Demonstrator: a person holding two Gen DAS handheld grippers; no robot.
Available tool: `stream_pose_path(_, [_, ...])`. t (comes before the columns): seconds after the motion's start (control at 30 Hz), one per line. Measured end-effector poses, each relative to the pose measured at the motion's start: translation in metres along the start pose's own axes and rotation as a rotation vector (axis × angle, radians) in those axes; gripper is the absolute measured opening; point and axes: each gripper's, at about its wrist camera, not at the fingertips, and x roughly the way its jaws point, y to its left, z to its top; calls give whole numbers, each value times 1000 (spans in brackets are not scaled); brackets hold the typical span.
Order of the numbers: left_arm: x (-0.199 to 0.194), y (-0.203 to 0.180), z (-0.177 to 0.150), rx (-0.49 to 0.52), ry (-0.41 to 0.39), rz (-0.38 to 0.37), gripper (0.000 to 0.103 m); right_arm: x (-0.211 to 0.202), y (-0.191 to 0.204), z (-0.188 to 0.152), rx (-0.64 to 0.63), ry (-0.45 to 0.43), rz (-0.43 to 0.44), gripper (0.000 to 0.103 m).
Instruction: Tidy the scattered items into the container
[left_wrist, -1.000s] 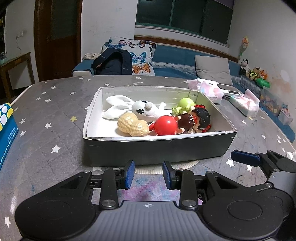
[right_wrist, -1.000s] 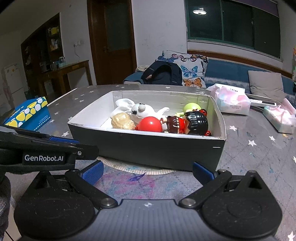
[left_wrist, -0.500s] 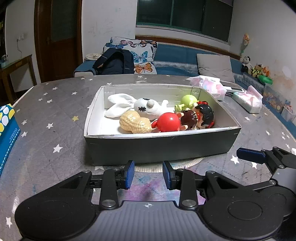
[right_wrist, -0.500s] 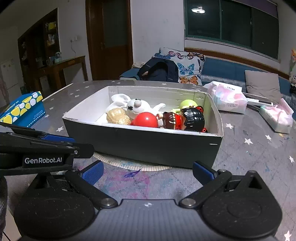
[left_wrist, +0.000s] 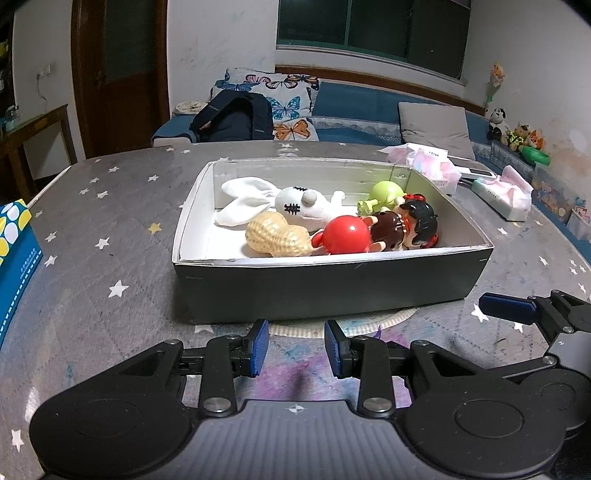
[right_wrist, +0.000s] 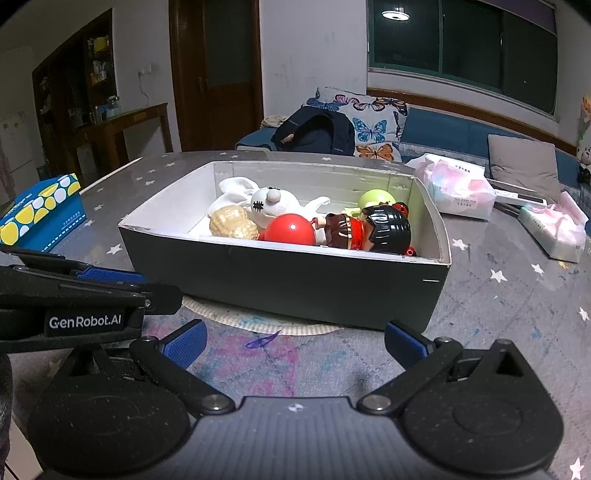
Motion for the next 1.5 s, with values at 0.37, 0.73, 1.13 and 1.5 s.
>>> stream_pose_path(0.37, [7, 3, -1, -3, 12, 6, 35, 9, 1, 0, -2, 19, 0, 103])
stream_pose_path(0.73, [14, 4, 0, 0, 21, 11, 35, 19, 0, -2, 8, 36, 7, 103])
stream_pose_path(1.13, [19, 4, 1, 1, 24, 15, 35, 24, 0, -2, 11, 42, 17, 103])
stream_pose_path(1.5, [21, 3, 2, 7, 9, 1, 33, 29, 2, -1, 4, 43, 33, 103])
